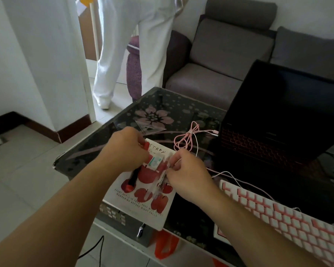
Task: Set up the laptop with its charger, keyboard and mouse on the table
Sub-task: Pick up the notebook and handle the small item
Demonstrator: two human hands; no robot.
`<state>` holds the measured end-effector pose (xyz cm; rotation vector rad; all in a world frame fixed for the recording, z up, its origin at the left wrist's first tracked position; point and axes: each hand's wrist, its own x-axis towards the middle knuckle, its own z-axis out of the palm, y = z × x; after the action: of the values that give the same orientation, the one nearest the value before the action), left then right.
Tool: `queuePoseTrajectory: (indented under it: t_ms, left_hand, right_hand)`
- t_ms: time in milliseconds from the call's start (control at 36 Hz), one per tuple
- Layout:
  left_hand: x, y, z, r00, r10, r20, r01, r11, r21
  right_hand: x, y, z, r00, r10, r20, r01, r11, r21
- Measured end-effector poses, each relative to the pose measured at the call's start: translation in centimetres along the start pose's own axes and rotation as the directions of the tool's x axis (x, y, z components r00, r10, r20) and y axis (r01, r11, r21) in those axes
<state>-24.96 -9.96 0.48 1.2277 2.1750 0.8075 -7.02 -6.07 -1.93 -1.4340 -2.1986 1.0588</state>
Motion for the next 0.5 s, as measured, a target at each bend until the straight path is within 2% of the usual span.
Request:
queuePoseTrajectory:
  t_ms: [83,167,194,278,417,500]
  left_hand:
    - [0.1,0.5,-0.4,0.996,-0.051,-0.078,0.026,0.957,-0.290]
    - [0.0,1.1,-0.4,0.988,-0.147,-0.054,0.084,0.790,-0.607]
    - [-0.1,1.1,-0.3,0.987,-0.153,-0.042,0.090,0.762,-0.642]
    - [0.0,0.9,0.2,0.983,-0.181,-0.014,0.118,0.695,-0.709]
    - [0.5,0.5,0.7,0.980,-0.197,-0.014,0.111,0.608,-0.786]
    - [1.2,0.5,0.7,0.973,-0.226,-0.049,0.094,0.581,-0.808]
  right_hand:
    - [0.0,-0.9,-0.4,0.995,-0.060,-0.073,0.063,0.997,0.033]
    - [0.6,-2.7,-0.5,0.991,-0.137,-0.008,0.137,0.983,0.119]
    - [0.8,-3.3,-0.5,0.986,-0.164,0.008,0.162,0.979,0.121]
    - [2.3,-4.2,-0.6,0.970,-0.243,-0.018,0.243,0.970,-0.017]
    - [5.4,-4.5,-0.8,0.962,-0.269,0.050,0.273,0.958,-0.093]
    - [7.9,-4.6,-0.9,0.965,-0.247,-0.092,0.245,0.969,-0.029]
